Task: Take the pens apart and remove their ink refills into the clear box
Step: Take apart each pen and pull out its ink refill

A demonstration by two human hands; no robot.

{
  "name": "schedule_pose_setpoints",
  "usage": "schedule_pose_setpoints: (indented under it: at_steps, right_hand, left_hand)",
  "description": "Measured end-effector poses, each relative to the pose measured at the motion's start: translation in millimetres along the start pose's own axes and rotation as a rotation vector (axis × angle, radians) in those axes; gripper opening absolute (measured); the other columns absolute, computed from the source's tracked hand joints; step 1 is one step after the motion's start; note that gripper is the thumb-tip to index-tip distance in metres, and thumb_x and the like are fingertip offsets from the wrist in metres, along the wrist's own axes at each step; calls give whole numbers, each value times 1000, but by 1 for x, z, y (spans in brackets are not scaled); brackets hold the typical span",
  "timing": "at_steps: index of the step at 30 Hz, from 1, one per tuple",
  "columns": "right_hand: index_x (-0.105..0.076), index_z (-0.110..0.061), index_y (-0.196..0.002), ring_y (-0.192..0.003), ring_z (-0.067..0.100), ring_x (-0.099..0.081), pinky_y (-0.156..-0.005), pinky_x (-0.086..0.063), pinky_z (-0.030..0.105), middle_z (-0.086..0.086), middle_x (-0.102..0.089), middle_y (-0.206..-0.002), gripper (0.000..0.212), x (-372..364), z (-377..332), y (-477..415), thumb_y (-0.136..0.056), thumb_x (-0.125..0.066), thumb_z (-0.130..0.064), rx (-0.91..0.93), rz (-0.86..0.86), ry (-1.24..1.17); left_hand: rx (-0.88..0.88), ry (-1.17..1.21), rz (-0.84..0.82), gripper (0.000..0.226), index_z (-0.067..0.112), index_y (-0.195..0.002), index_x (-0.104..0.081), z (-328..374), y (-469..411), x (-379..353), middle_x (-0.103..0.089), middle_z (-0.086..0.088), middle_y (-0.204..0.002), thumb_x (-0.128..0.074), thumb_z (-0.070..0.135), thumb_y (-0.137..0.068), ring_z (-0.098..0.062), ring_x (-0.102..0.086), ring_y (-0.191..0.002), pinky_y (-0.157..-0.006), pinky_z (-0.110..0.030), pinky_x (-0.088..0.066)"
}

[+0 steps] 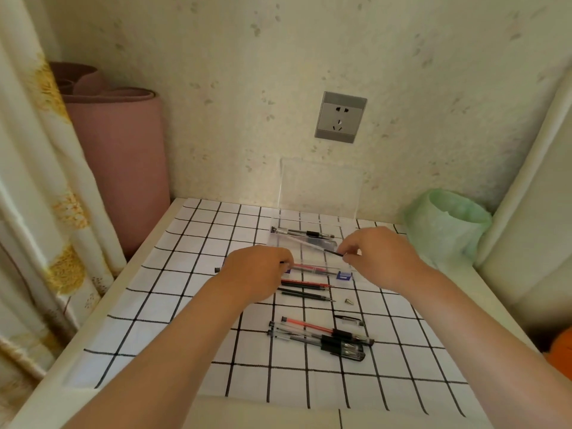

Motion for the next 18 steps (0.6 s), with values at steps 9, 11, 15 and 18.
schedule_pose_setpoints:
  at_steps: [9,11,15,18]
  right_hand:
    - [-70,-38,-108,-98,7,-61,-70,-40,23,-17,-68,-108,22,-24,15,28,-95,-56,-29,1,-54,-59]
    - [-70,-37,-109,-99,9,-61,-75,-44,24,-16,-68,-110,22,-26,17,28,-95,-56,-28,1,-59,-64]
    - [-71,-37,-108,-97,9,-61,-74,-44,25,-16,-69,-108,22,-25,20,30,-95,-56,-28,6,-58,-64]
    - [-70,-39,-108,-91,9,-59,-68,-38,24,-15,-68,-106,22,-25,21,29,-95,-55,-28,12,-53,-42]
  left_hand:
    - [28,114,-32,25,32,-108,-60,2,1,-8,-57,15,-80,-36,25,-104,-3,-51,-68,-57,-21,-36]
    - [19,151,-37,24,31,-105,-60,6,2,-7,-49,21,-70,-37,25,-104,-1,-45,-62,-54,-20,-31]
    - [19,181,-60,23,35,-101,-60,10,2,-9,-51,16,-70,-39,27,-103,-4,-47,-62,-55,-24,-33]
    - [11,190,-79,24,34,-105,-61,12,3,-10,-52,14,-71,-39,26,-103,-5,-48,-61,-56,-24,-35]
Point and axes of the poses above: each hand's wrist, its own y-axis away from the middle knuckle, its own x-axis out of the back of the hand, z = x × y, the point moved 7 cm from there along -y, towards the middle knuckle
